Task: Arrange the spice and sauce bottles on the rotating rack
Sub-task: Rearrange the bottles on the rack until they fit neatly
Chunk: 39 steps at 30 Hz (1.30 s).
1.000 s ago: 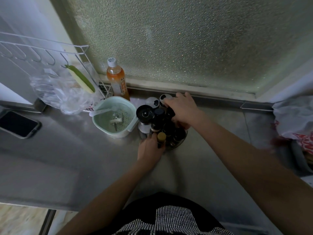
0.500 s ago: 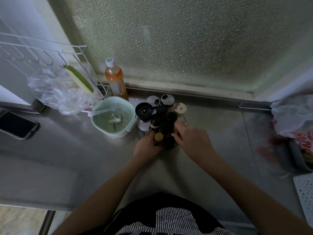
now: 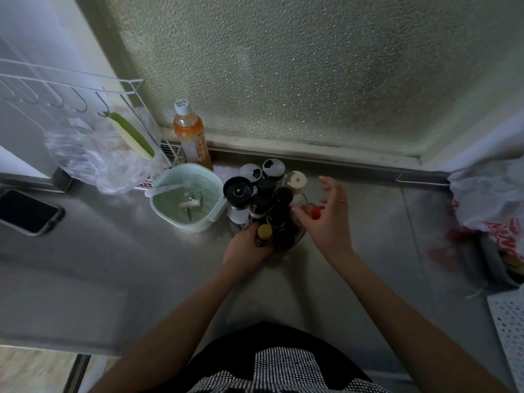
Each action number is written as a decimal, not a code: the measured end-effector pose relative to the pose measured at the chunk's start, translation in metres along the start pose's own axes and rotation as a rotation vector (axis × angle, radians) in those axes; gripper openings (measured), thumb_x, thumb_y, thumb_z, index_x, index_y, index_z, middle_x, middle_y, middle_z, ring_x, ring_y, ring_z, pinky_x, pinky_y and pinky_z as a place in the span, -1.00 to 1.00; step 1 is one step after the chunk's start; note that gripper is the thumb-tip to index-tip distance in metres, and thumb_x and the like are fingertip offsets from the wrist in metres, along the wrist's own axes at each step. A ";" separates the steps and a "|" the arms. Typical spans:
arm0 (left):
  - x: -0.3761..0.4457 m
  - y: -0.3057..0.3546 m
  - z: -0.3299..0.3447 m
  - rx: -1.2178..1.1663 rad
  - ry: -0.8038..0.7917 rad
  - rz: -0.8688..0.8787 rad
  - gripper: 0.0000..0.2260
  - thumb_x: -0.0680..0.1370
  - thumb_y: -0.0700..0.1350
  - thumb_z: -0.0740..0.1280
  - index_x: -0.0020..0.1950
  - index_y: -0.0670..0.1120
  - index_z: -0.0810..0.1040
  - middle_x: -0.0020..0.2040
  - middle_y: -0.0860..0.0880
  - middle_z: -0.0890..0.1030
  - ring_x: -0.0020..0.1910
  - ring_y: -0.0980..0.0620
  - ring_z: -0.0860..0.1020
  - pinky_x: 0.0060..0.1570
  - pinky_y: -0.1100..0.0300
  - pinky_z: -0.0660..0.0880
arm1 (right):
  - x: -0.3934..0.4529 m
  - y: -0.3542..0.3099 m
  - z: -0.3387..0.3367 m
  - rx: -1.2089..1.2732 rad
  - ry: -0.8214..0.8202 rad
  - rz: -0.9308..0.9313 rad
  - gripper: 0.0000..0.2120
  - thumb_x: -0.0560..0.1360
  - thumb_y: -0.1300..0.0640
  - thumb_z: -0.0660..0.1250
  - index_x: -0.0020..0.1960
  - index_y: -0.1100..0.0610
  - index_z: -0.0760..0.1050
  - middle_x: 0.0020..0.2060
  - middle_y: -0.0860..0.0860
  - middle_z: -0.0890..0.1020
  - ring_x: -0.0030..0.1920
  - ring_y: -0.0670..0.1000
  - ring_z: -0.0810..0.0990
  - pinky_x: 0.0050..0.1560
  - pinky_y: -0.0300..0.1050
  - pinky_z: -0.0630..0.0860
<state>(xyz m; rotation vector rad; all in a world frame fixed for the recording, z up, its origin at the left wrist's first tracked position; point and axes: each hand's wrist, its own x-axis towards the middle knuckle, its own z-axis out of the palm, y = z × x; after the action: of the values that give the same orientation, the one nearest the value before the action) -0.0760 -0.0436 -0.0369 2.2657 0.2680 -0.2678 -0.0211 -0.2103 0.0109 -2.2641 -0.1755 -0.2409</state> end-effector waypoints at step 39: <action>-0.012 -0.012 -0.003 -0.014 0.102 0.075 -0.61 0.39 -0.11 0.44 0.18 -0.15 0.50 0.18 -0.18 0.54 0.16 -0.20 0.52 0.04 0.02 0.48 | -0.051 0.008 0.031 0.073 -0.100 0.267 -0.56 0.44 0.14 0.41 0.23 0.13 0.32 0.08 0.11 0.61 0.01 0.07 0.61 -0.02 -0.12 0.51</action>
<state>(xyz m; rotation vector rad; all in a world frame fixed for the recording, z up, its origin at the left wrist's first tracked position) -0.0902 -0.0349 -0.0405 2.2735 0.2359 -0.1114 -0.0655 -0.1939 -0.0263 -2.1987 0.0654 0.0198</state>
